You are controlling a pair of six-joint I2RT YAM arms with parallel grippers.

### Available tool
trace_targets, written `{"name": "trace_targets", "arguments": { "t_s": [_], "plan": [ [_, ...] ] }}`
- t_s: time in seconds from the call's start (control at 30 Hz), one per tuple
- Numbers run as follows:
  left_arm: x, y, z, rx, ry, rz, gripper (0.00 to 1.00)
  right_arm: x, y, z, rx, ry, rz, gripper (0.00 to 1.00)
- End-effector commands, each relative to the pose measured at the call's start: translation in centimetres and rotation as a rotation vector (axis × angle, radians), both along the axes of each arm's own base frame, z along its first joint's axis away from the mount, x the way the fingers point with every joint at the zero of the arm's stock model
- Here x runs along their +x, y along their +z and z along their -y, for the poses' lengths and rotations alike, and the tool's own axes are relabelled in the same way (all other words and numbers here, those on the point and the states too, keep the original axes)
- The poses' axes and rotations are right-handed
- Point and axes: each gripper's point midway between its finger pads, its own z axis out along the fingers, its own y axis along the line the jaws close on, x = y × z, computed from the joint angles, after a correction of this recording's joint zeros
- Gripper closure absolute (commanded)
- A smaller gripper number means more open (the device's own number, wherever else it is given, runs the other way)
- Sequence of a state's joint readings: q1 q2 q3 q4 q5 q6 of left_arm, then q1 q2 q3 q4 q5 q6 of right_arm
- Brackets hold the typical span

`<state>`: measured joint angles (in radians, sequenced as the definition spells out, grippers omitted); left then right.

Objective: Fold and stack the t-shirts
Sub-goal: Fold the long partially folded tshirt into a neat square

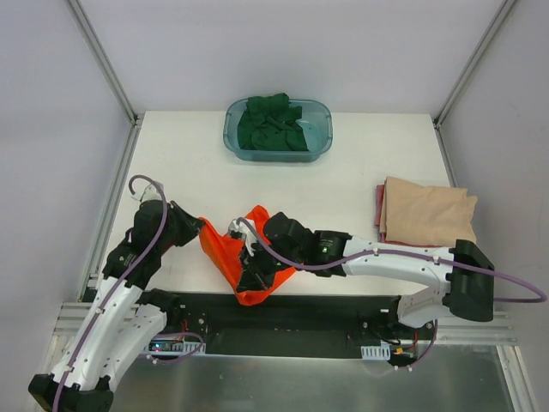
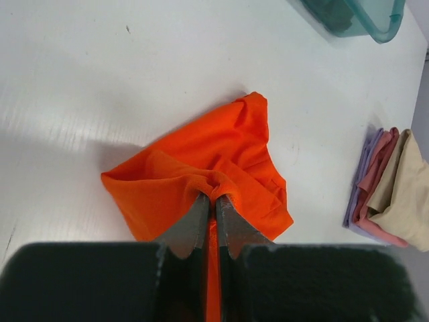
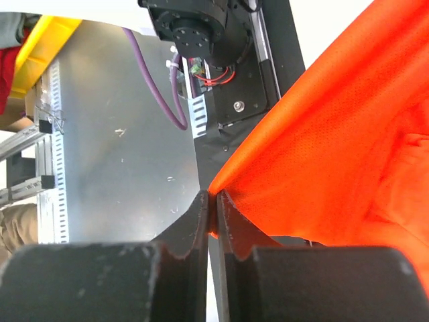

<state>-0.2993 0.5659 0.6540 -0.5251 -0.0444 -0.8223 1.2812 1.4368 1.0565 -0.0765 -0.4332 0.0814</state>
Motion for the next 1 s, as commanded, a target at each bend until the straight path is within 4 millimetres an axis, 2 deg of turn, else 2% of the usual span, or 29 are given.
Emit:
{"name": "trace_targets", "arguments": {
  "t_s": [0.0, 0.2, 0.5, 0.63, 0.73, 0.97],
  "plan": [
    [2.1, 1.8, -0.5, 0.022, 0.052, 0.007, 1.00, -1.1, 2.5, 1.1, 0.050, 0.019, -0.099, 0.93],
    [5.0, 2.2, 1.0, 0.006, 0.027, -0.014, 1.00, 3.4, 1.1, 3.5, 0.023, -0.148, -0.146, 0.93],
    [9.6, 0.5, 5.0, 0.017, -0.053, -0.055, 1.00, 8.6, -1.8, 7.6, -0.020, -0.381, -0.180, 0.92],
    [11.5, -0.5, 7.2, 0.049, -0.111, -0.096, 1.00, 10.2, -3.2, 9.2, -0.042, -0.481, -0.191, 0.91],
    [12.6, -1.9, 8.4, 0.078, -0.140, -0.138, 1.00, 11.0, -4.4, 10.3, -0.067, -0.542, -0.200, 0.91],
    [14.5, -4.8, 11.5, 0.117, -0.232, -0.200, 1.00, 12.9, -7.9, 12.7, -0.148, -0.719, -0.212, 0.89]
  ]
}}
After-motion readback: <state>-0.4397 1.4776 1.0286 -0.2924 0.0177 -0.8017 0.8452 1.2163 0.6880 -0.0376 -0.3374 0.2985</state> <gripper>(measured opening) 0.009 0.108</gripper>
